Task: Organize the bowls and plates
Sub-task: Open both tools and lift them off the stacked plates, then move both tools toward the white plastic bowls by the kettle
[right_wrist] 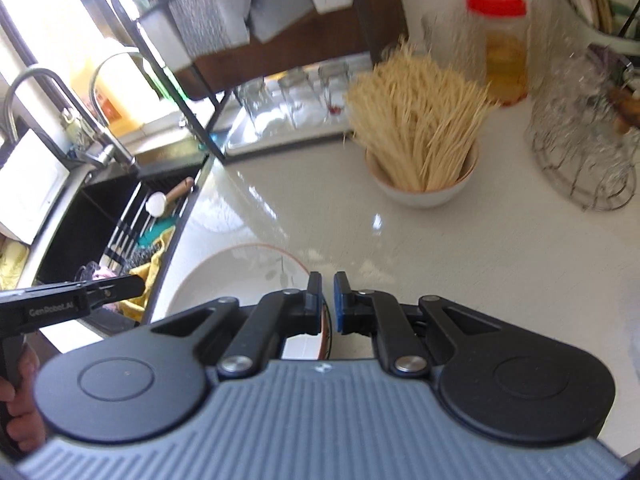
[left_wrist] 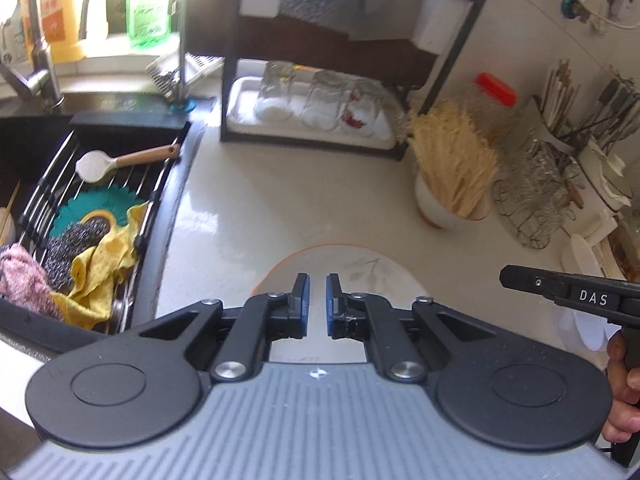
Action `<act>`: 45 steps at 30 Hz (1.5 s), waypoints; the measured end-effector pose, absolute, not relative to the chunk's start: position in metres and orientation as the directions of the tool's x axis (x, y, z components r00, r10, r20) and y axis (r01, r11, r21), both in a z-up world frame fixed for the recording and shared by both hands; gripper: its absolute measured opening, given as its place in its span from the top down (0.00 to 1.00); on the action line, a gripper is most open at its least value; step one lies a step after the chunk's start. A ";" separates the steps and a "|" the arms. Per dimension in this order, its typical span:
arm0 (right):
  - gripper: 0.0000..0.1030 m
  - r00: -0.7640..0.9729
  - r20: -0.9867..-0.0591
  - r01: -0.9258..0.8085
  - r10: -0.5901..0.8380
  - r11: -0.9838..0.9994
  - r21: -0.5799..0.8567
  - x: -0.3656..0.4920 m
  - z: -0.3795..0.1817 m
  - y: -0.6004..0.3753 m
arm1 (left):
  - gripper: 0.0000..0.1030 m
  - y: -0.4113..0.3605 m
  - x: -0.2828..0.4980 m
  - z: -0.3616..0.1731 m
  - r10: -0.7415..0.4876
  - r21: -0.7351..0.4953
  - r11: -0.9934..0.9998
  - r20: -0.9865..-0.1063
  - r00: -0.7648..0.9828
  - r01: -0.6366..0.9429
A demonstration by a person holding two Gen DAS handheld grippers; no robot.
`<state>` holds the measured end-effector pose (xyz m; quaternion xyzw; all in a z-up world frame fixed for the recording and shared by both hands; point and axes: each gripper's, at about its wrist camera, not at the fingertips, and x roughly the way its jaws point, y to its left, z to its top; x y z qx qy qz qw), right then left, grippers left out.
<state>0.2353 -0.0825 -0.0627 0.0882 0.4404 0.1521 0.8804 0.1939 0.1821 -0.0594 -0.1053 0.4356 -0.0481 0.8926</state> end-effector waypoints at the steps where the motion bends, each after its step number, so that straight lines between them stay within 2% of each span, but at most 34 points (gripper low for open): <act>1: 0.91 0.575 -0.742 -0.190 0.344 0.939 0.288 0.233 -0.059 -0.085 | 0.92 0.177 0.193 -0.055 -0.186 -0.233 0.972 -0.761 0.622 0.005; 14: 0.91 0.690 -0.666 -0.108 0.284 0.950 0.292 0.192 -0.016 -0.148 | 0.92 0.099 0.185 -0.020 -0.275 -0.233 0.961 -0.709 0.649 0.152; 25: 0.89 0.738 -0.657 0.066 0.153 0.953 0.297 0.159 -0.014 -0.230 | 0.92 0.011 0.196 -0.013 -0.330 -0.173 0.937 -0.729 0.600 0.304; 32: 0.89 0.748 -0.655 0.132 0.109 0.942 0.308 0.137 -0.020 -0.284 | 0.92 -0.052 0.202 -0.027 -0.333 -0.143 0.922 -0.768 0.548 0.359; 34: 0.89 0.740 -0.664 0.150 0.106 0.937 0.317 0.134 -0.025 -0.300 | 0.86 -0.067 0.204 -0.032 -0.341 -0.146 0.916 -0.776 0.531 0.374; 37: 0.89 0.725 -0.681 0.179 0.100 0.928 0.327 0.129 -0.036 -0.321 | 0.69 -0.089 0.205 -0.039 -0.333 -0.137 0.915 -0.787 0.519 0.379; 39: 0.88 0.710 -0.697 0.193 0.102 0.923 0.332 0.127 -0.045 -0.332 | 0.54 -0.103 0.204 -0.041 -0.341 -0.129 0.907 -0.784 0.518 0.401; 42: 0.87 0.676 -0.730 0.225 0.101 0.915 0.336 0.125 -0.062 -0.346 | 0.51 -0.122 0.204 -0.049 -0.348 -0.124 0.895 -0.795 0.497 0.428; 44: 0.79 0.652 -0.751 0.260 0.105 0.899 0.352 0.122 -0.073 -0.356 | 0.52 -0.134 0.206 -0.056 -0.350 -0.130 0.891 -0.807 0.476 0.436; 45: 0.65 0.642 -0.758 0.279 0.111 0.888 0.366 0.120 -0.078 -0.361 | 0.51 -0.140 0.208 -0.060 -0.358 -0.140 0.887 -0.810 0.464 0.441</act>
